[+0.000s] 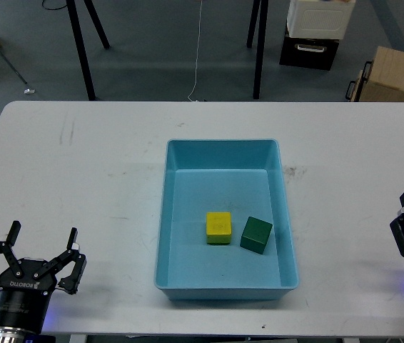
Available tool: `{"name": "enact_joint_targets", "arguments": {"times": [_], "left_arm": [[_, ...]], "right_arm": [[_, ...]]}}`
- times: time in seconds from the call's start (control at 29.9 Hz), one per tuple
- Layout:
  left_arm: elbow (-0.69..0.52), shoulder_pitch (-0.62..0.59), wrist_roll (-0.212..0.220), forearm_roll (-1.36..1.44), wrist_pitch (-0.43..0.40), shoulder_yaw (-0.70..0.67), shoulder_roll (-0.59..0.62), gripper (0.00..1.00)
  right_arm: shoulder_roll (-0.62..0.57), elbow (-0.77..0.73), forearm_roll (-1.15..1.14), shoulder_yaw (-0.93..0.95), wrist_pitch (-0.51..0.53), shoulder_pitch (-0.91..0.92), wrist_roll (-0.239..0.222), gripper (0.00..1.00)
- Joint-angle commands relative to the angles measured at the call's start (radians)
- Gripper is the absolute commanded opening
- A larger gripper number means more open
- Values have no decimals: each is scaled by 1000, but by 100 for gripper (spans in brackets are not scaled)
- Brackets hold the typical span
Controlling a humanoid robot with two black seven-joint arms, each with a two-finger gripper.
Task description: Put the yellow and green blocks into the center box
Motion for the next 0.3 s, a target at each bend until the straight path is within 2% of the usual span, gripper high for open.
{"name": "enact_joint_targets", "arguments": {"times": [0.0, 0.27], "left_arm": [[3, -2, -7, 0, 0, 4, 0, 100], [5, -10, -7, 3, 0, 5, 0, 100]], "right_arm": [[-1, 0, -2, 3, 0, -7, 0, 100], [1, 0, -4, 2, 0, -1, 0, 100]]}}
